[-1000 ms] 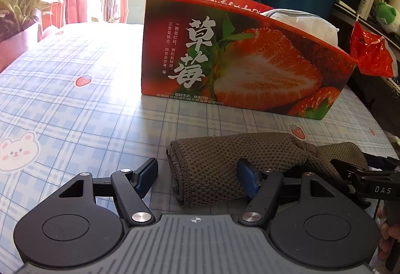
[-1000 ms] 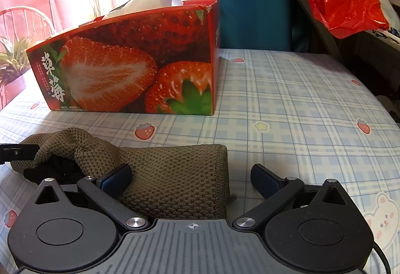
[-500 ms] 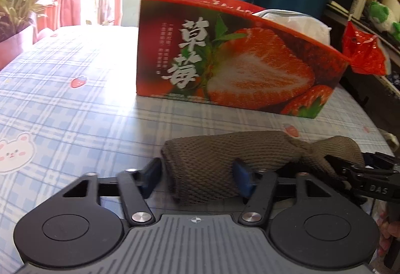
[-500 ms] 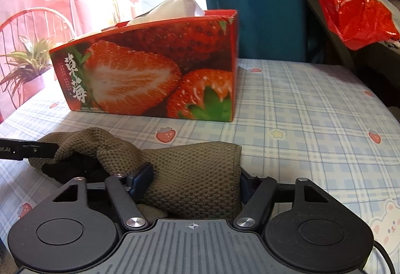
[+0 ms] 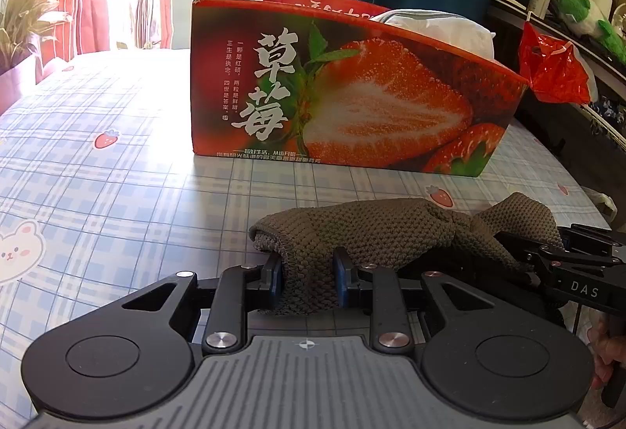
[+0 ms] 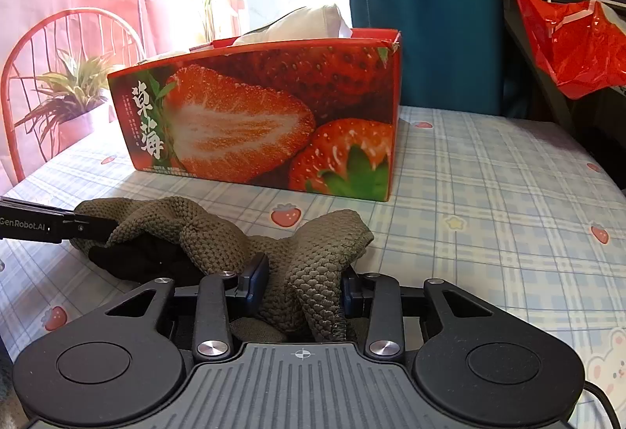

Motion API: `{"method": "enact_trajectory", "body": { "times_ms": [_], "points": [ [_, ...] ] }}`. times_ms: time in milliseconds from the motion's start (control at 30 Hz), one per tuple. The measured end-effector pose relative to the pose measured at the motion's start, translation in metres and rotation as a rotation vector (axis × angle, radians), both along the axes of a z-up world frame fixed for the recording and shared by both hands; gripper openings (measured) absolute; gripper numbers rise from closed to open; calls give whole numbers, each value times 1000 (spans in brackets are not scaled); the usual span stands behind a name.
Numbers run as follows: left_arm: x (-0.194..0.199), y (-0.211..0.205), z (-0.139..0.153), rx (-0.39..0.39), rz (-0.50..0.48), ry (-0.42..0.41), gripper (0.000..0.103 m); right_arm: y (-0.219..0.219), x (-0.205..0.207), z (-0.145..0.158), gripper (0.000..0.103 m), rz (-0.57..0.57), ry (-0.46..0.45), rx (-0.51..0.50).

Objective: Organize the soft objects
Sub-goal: 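Move both grippers to the grey-brown knit cloth and close on it, then lift the knit cloth with both grippers and carry it over the red box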

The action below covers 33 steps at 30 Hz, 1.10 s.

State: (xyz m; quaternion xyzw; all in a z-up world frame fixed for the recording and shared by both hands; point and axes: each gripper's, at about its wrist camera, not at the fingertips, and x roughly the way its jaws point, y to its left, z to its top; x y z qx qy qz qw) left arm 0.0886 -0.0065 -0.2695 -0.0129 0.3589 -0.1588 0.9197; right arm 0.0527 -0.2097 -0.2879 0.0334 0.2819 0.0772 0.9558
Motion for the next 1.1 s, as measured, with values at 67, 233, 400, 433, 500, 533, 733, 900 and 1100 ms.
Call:
{"method": "enact_trajectory", "body": {
  "times_ms": [67, 233, 400, 433, 500, 533, 733, 900, 1100],
  "points": [
    [0, 1, 0, -3, 1, 1, 28, -1, 0, 0, 33, 0, 0, 4],
    [-1, 1, 0, -5, 2, 0, 27, -3, 0, -2, 33, -3, 5, 25],
    [-1, 2, 0, -6, 1, 3, 28, -6, 1, -3, 34, -8, 11, 50],
    [-1, 1, 0, -5, 1, 3, 28, -6, 1, -4, 34, -9, 12, 54],
    [-1, 1, -1, -3, 2, 3, 28, -6, 1, -4, 34, -11, 12, 58],
    [-1, 1, -1, -3, 2, 3, 28, -6, 1, -5, 35, -13, 12, 59],
    [-1, 0, 0, -3, 2, -2, 27, -7, 1, -6, 35, -16, 13, 69],
    [-6, 0, 7, 2, -15, -41, 16, -6, 0, -5, 24, -19, 10, 74],
    [-11, -1, 27, -1, -38, -117, 15, -14, 1, 10, 15, -30, -27, 119]
  ]
}}
